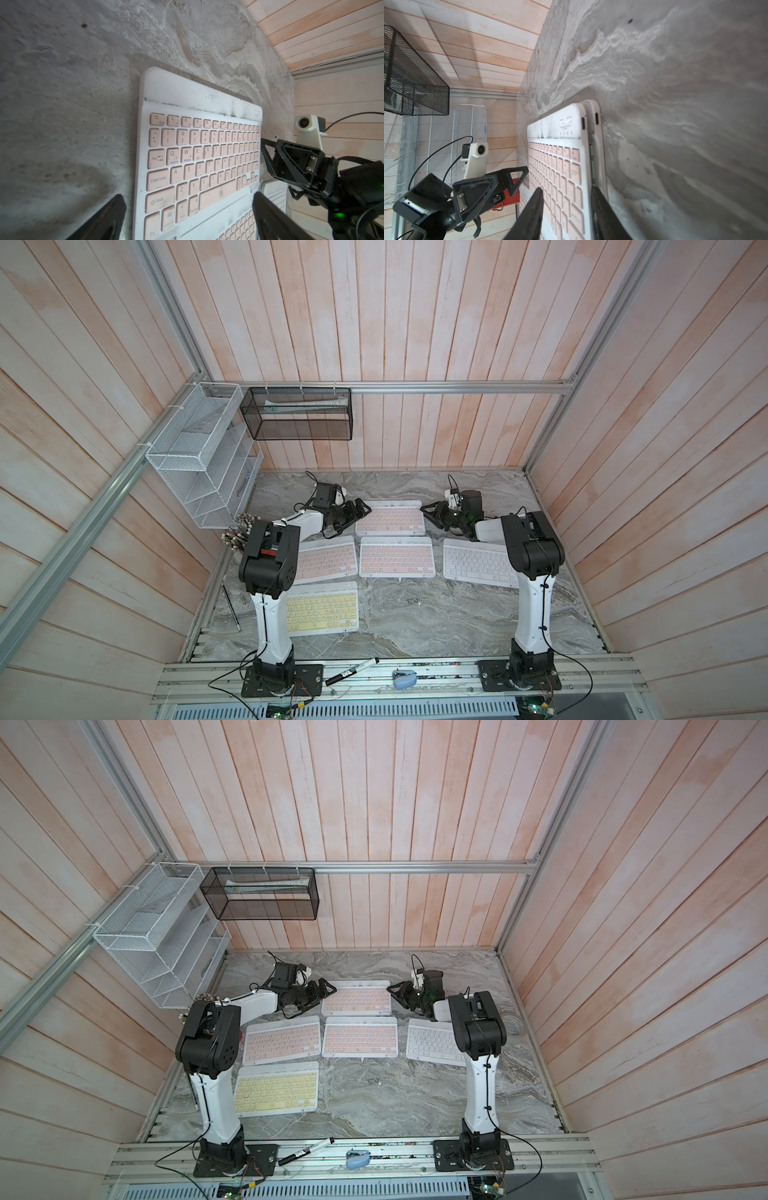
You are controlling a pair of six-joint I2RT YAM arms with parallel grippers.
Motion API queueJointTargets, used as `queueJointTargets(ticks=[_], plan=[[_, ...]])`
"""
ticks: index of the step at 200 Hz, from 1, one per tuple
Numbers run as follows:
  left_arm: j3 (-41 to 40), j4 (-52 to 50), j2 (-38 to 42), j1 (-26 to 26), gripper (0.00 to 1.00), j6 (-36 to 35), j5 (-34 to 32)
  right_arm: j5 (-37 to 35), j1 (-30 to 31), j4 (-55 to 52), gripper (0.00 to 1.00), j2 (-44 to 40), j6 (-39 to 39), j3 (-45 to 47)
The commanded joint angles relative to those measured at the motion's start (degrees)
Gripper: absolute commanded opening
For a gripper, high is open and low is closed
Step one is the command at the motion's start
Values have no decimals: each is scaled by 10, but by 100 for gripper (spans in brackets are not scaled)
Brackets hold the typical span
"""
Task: Stack the numeric keypads
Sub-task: Place the numeric keypad at the numeric keypad.
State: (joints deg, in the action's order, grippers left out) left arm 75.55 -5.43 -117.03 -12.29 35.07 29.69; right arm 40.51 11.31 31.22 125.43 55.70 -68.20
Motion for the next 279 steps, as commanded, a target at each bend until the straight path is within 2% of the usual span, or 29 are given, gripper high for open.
queueJointTargets(ticks=[1, 71, 113, 127, 150, 161, 182, 206, 227, 238, 260, 279], plan=[[9, 5, -12, -8, 96, -14, -7, -17, -6, -30, 40, -22, -23, 7], [9, -3, -8, -15, 96, -16, -17, -17, -9, -45, 40, -27, -31, 12], [25, -41, 5, -14, 97, -33, -67, -44, -12, -102, 41, -49, -55, 3], [39, -66, 28, -15, 100, -41, -120, -87, -14, -180, 43, -74, -90, -19], [30, -70, 95, -18, 100, -49, -188, -200, -8, -326, 47, -137, -151, -56], [13, -73, 132, -19, 100, -30, -218, -263, 2, -371, 49, -175, -176, -56], [-9, -102, 184, -22, 100, -7, -221, -362, 25, -433, 52, -242, -220, -47], [-59, -129, 243, -48, 100, -26, -219, -375, 43, -498, 54, -301, -252, -37], [-108, -153, 292, -98, 100, -36, -264, -455, 83, -565, 53, -340, -285, -28], [-123, -178, 309, -121, 100, -32, -283, -473, 101, -580, 53, -361, -293, -11], [-155, -228, 334, -159, 100, -18, -316, -477, 154, -597, 51, -385, -279, 22], [-194, -244, 355, -172, 100, -10, -303, -509, 222, -611, 51, -380, -243, 36]])
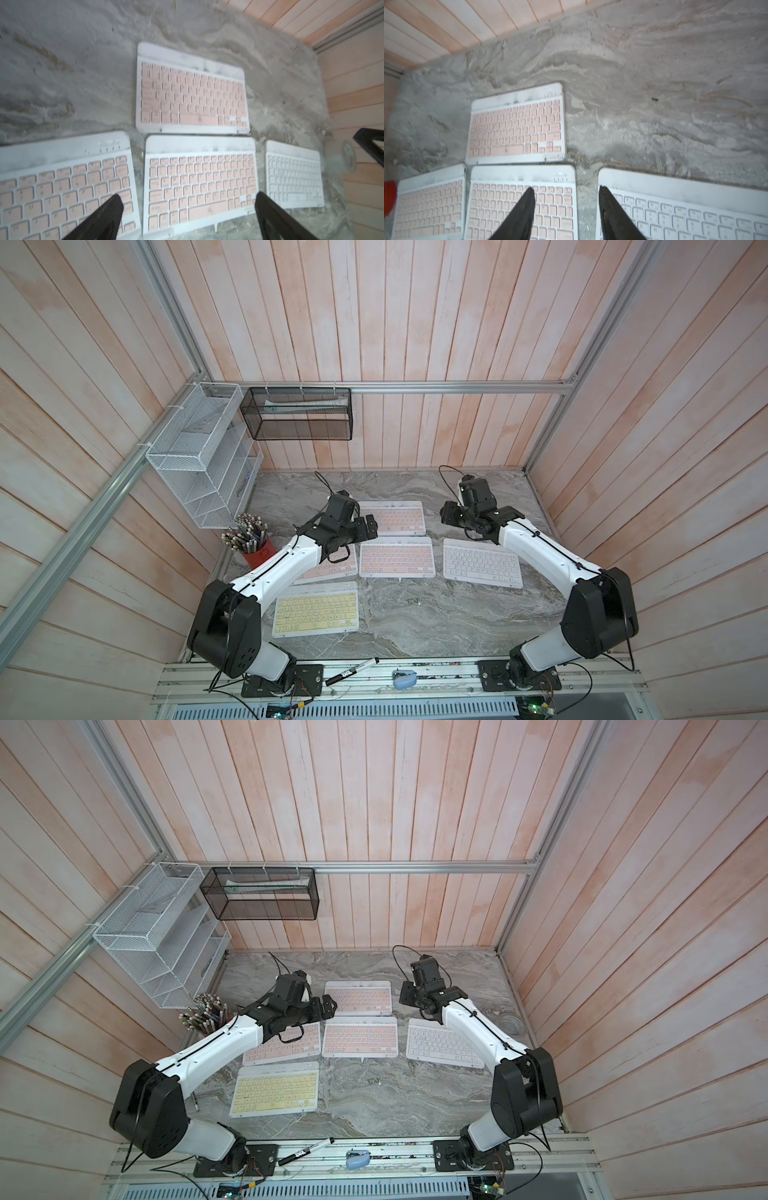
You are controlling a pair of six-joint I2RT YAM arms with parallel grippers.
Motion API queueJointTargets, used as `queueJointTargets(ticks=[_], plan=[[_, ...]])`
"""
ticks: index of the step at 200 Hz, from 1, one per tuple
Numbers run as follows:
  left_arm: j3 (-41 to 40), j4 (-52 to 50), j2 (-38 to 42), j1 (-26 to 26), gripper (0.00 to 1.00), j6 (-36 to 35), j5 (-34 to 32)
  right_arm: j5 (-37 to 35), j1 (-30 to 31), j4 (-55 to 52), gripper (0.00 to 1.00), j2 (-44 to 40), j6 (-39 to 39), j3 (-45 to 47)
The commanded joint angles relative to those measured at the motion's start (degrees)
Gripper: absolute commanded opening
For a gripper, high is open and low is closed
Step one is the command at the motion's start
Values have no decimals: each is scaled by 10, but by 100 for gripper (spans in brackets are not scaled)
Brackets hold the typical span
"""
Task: Stack the numeric keypads
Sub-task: Place the numeric keypad at the numeric keypad, then pick up the numeric keypad from the center of the board.
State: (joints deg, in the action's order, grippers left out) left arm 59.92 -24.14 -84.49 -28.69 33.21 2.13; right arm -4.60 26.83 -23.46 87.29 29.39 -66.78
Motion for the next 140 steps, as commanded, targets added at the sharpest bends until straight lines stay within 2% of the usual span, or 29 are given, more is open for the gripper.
queueJointTargets(ticks=[1, 15, 42, 58, 86, 120, 140], plan=[[-40, -56, 31, -8, 100, 9, -27, -60, 71, -64, 51, 2, 22, 23], [-69, -53, 45, -17, 100, 16, -14, -72, 108, -61, 51, 13, 46, 33], [-108, -80, 74, -34, 100, 39, -14, -49, 153, -49, 53, 36, 85, 40], [-134, -98, 101, -34, 100, 51, -16, -58, 165, -58, 60, 46, 89, 36], [-157, -70, 134, -34, 100, 49, -9, -63, 148, -51, 72, 48, 91, 56], [-107, -36, 73, -33, 100, 26, 3, -26, 103, -21, 72, 44, 93, 67], [-82, -17, 35, -34, 100, 16, 7, -35, 91, -34, 72, 58, 96, 54]])
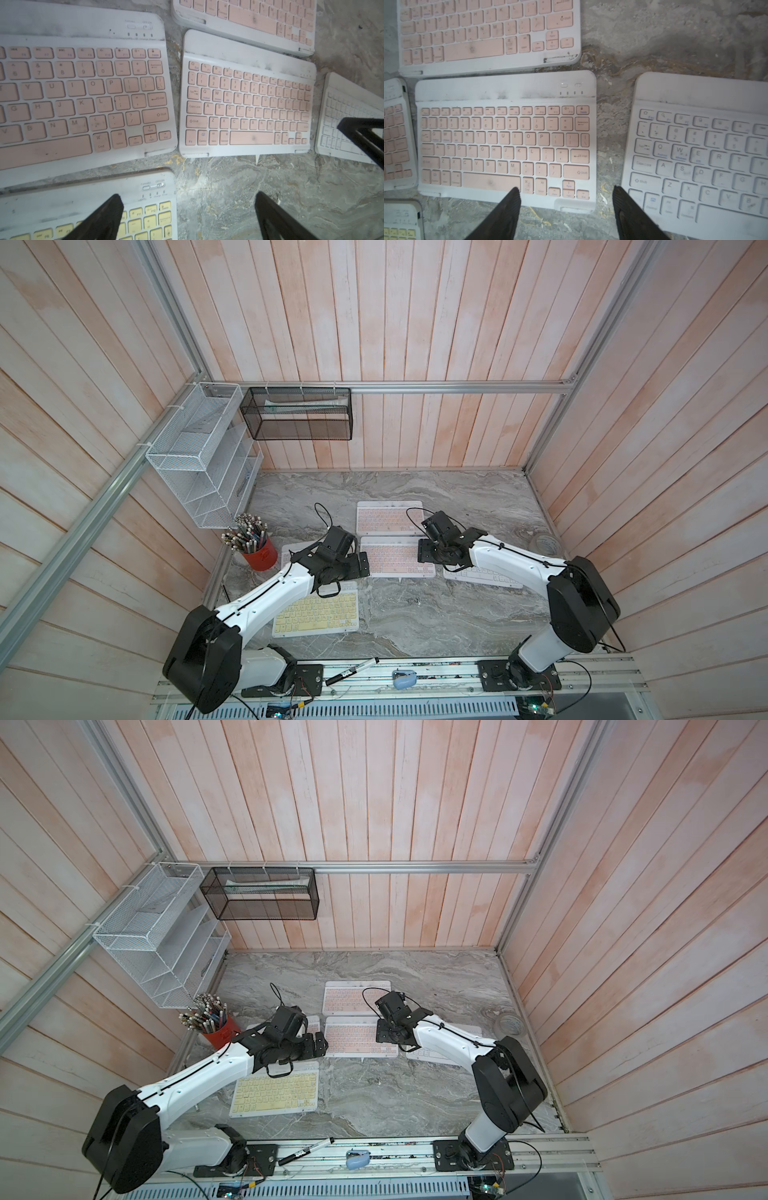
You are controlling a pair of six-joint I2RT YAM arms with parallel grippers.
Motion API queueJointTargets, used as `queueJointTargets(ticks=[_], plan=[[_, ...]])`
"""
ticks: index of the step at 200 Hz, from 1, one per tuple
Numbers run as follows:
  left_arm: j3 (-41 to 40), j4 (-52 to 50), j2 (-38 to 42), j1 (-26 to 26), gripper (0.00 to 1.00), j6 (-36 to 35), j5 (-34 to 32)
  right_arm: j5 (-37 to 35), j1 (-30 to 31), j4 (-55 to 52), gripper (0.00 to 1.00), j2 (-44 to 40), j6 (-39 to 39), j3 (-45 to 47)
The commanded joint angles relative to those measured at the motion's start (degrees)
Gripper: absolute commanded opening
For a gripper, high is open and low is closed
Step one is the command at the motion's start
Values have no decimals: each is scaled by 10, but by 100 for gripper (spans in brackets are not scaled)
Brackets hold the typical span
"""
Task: Stack the numeric keypads
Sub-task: Pick up the numeric keypad from the center of the board.
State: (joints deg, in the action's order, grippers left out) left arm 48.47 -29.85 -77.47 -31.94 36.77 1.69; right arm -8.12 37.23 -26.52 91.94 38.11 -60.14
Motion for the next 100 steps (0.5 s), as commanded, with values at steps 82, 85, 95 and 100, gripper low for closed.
queueJointTargets(ticks=[82, 85, 95, 100], plan=[[97, 83, -155, -1, 100, -32, 20, 12, -30, -25, 71, 70, 29, -46], [100, 84, -160, -1, 100, -31, 20, 15, -33, -24, 71, 71, 30, -45], [110, 84, -173, -2, 100, -28, 19, 29, -42, -20, 71, 75, 34, -43], [114, 85, -181, -4, 100, -27, 18, 35, -45, -16, 71, 76, 35, -40]])
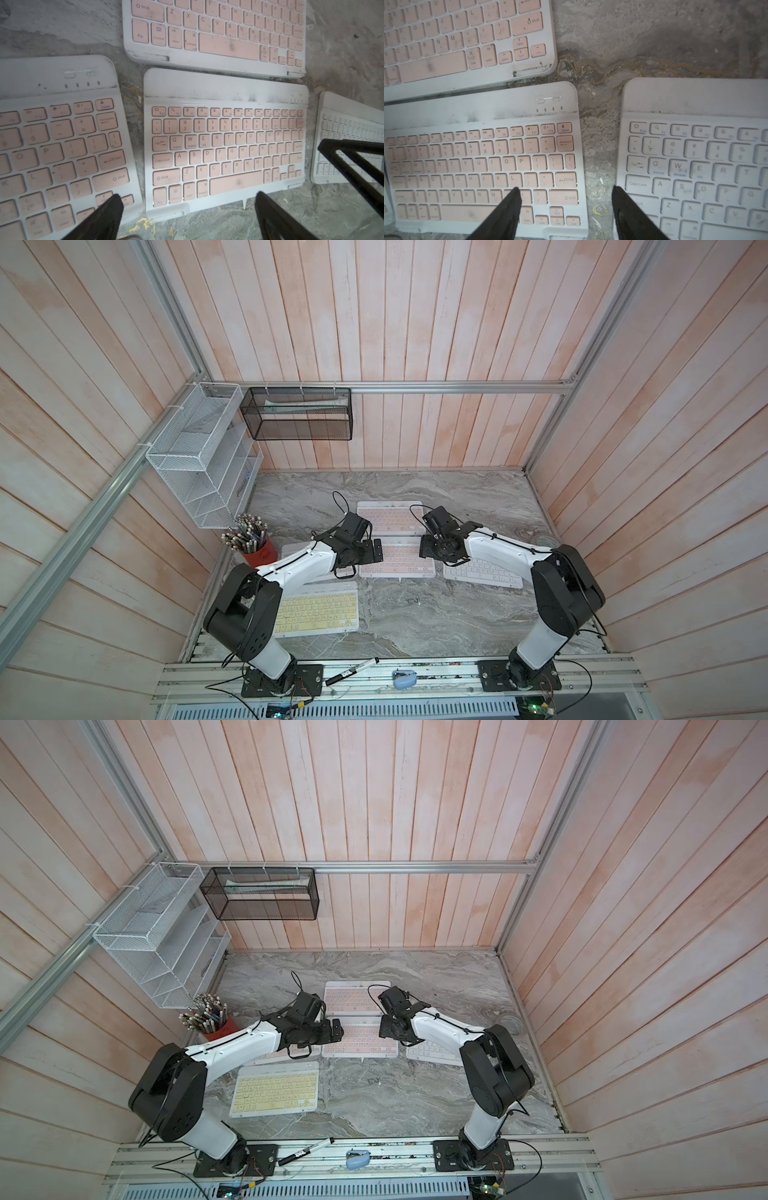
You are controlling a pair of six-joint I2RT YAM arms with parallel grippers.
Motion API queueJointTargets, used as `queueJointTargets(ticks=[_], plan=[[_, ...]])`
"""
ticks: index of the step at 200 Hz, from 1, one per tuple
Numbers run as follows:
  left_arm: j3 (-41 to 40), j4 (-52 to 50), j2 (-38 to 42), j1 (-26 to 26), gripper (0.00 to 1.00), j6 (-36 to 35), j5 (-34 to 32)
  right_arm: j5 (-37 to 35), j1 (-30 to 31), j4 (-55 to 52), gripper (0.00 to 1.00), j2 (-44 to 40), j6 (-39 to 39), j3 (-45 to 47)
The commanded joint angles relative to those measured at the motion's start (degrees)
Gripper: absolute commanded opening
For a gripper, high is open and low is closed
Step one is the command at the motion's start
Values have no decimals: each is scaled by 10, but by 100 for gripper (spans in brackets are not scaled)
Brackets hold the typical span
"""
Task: Stack the numeric keypads
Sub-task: Pick up the numeric keypad from the center of the board.
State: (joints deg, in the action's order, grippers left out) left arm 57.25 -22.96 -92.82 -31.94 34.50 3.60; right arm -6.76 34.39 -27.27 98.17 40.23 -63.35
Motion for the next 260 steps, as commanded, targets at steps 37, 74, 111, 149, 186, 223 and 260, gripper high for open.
queueJointTargets(ticks=[37, 74, 111, 149, 186, 223, 260], plan=[[73, -13, -72, -14, 100, -5, -54, 31, -27, 8, 70, 18, 16, -6], [115, -43, -111, -17, 100, -10, -76, 39, -30, 11, 70, 36, 12, -16], [137, -70, -135, -20, 100, -10, -106, 48, -30, 18, 70, 45, 13, -18], [147, -72, -144, -22, 100, -12, -101, 50, -30, 21, 70, 53, 13, -18], [159, -74, -155, -25, 100, -12, -100, 48, -29, 25, 70, 55, 13, -18], [161, -76, -166, -28, 100, -8, -98, 50, -32, 31, 70, 57, 11, -13], [159, -74, -176, -28, 100, -6, -96, 50, -33, 35, 70, 61, 8, -13]])
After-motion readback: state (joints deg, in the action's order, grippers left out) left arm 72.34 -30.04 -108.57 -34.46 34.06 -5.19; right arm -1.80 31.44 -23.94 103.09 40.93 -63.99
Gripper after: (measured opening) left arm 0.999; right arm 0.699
